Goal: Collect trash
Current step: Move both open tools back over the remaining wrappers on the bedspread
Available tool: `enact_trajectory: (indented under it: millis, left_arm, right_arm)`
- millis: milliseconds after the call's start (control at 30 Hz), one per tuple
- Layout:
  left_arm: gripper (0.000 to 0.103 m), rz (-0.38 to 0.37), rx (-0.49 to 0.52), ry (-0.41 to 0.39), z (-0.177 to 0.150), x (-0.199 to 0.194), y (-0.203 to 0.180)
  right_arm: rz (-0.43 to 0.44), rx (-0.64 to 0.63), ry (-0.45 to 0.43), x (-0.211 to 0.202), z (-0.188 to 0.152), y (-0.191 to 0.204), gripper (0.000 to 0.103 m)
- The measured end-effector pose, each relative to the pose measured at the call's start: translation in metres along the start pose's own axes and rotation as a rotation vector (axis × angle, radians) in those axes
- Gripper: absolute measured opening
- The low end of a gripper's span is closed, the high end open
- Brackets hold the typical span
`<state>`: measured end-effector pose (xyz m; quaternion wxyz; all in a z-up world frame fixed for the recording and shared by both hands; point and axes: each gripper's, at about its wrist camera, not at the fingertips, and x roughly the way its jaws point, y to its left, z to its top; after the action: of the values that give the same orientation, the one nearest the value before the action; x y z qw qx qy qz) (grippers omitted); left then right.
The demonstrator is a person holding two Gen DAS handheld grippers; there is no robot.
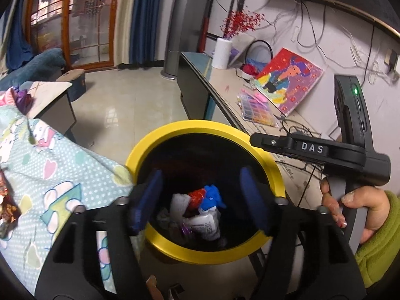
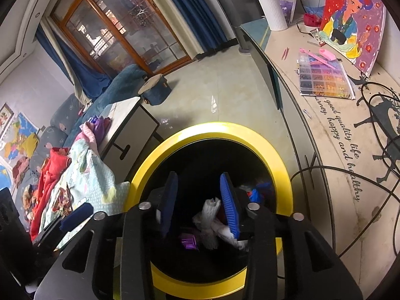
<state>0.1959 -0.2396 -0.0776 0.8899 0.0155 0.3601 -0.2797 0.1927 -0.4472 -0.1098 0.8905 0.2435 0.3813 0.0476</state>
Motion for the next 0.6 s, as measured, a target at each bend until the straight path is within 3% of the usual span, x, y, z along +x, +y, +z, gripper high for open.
enact_trajectory:
  millis: [33,100,600]
  left_arm:
    - [0.077,0.004,-0.005,-0.005,0.0,-0.003,0.001]
    - [0.089,0.034,-0.001,-0.03,0.001,-0.012,0.003]
    - [0.092,0.181,-0.057,-0.142,-0.006,-0.07,0.028]
  right_arm:
    - [0.0,-0.002,-0.003,-0.001,0.0,0.001,0.04]
    - [-0.001,-0.011,-0.009,-0.003,0.0,0.004,0.04]
    - [0.004,-0.121,-0.051,-0.016,-0.004,0.053,0.054]
